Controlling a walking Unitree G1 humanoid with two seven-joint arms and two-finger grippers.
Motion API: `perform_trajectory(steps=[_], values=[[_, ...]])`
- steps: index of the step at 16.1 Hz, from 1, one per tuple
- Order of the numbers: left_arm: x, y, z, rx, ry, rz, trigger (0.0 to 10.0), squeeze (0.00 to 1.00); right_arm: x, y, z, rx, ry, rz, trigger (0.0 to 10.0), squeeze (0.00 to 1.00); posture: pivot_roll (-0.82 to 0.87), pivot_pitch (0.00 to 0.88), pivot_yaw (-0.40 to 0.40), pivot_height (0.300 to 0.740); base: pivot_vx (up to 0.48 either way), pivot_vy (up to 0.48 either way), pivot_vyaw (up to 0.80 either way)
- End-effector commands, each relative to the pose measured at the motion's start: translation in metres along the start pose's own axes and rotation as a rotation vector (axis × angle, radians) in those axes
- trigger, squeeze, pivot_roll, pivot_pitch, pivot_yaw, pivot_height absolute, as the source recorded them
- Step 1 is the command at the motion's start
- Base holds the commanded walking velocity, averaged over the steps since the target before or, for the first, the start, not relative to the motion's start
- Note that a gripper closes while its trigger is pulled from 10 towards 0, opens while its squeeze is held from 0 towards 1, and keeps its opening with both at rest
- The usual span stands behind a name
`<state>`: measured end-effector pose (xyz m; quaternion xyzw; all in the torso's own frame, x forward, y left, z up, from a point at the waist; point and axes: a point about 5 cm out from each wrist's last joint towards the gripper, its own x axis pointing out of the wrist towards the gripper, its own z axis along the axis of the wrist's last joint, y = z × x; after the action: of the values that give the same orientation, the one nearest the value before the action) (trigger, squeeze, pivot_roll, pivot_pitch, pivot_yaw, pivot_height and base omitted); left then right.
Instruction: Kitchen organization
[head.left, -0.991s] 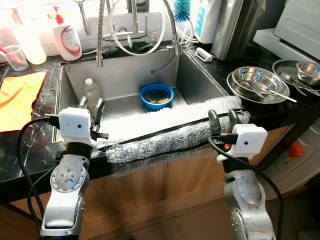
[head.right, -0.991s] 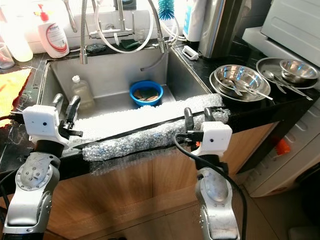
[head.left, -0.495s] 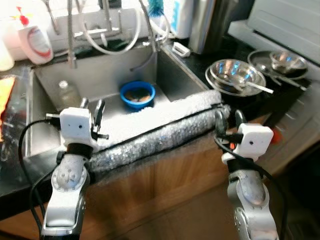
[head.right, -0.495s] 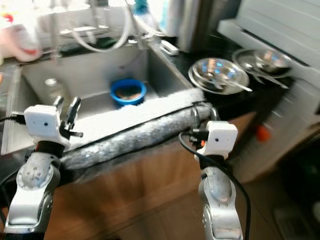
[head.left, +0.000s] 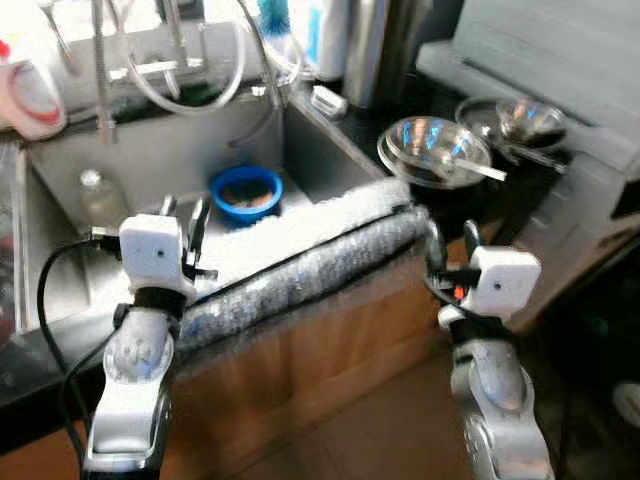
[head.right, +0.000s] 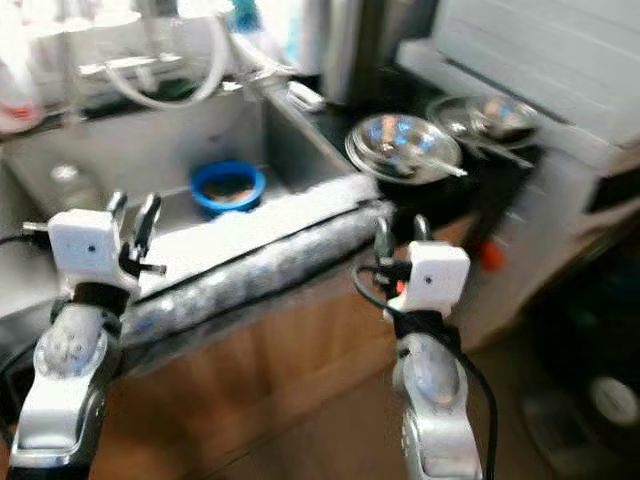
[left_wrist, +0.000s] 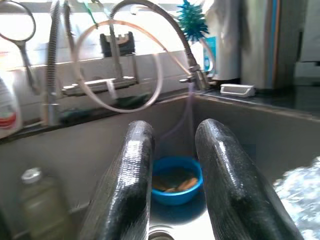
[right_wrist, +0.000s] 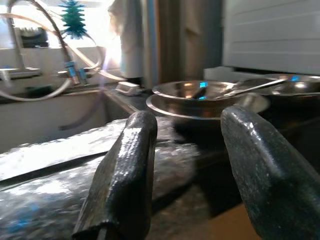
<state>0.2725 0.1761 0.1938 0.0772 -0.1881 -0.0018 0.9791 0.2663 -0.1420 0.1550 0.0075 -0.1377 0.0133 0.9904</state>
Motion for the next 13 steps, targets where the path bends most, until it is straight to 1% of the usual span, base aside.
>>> perform_trajectory(steps=[1,8,13], values=[[0.0002,0.0002,0.0012,0.002,-0.010,0.001,10.0,0.00,0.0018,0.0022,0.0052,0.003,-0.027,0.008,10.0,0.00,0.02,0.061,-0.025,0.740,0.285,0.000,0.00],[0.0008,0.0008,0.0023,-0.001,-0.018,0.004,10.0,0.00,0.0027,0.0028,0.0050,0.003,-0.029,0.014,10.0,0.00,0.02,0.061,-0.026,0.740,0.289,0.000,0.00],[0.0001,0.0024,0.0032,-0.008,-0.024,0.016,10.0,0.00,0.0020,0.0043,0.0050,0.007,-0.029,0.019,10.0,0.00,0.02,0.063,-0.027,0.740,0.000,0.000,0.00]])
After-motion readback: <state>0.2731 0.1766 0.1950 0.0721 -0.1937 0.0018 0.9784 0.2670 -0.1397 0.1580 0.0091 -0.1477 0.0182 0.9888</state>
